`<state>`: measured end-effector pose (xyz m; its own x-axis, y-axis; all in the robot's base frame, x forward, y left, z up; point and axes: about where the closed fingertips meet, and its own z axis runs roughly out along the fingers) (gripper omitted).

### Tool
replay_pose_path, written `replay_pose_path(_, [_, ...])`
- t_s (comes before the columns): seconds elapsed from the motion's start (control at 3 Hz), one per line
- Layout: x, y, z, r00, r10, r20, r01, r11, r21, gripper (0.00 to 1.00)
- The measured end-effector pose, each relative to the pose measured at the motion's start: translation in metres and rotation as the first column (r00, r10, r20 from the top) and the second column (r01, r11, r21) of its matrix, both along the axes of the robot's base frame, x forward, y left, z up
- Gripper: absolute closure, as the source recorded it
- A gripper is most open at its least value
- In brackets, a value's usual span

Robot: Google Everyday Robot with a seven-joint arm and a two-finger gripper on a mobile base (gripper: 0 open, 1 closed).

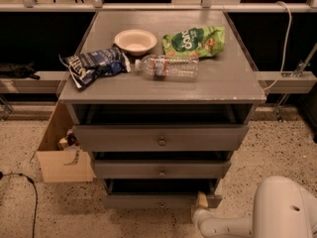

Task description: Open bottom drawer

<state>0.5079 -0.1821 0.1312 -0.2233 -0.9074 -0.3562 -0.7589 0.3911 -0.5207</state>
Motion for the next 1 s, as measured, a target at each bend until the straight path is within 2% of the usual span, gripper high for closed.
replay_pose_path(0.33, [0.000, 0.000, 0.000, 1.0000, 0.000, 0.000, 0.000, 1.000, 0.000, 1.00])
replay_pose_path(0.67, [0.001, 0.000, 0.005, 1.0000, 0.000, 0.000, 0.000, 1.000, 0.000, 0.82])
replay_pose_path(1.0, [0.005, -0.012, 0.021, 0.9996, 0.012, 0.026, -0.011, 0.999, -0.040, 0.59])
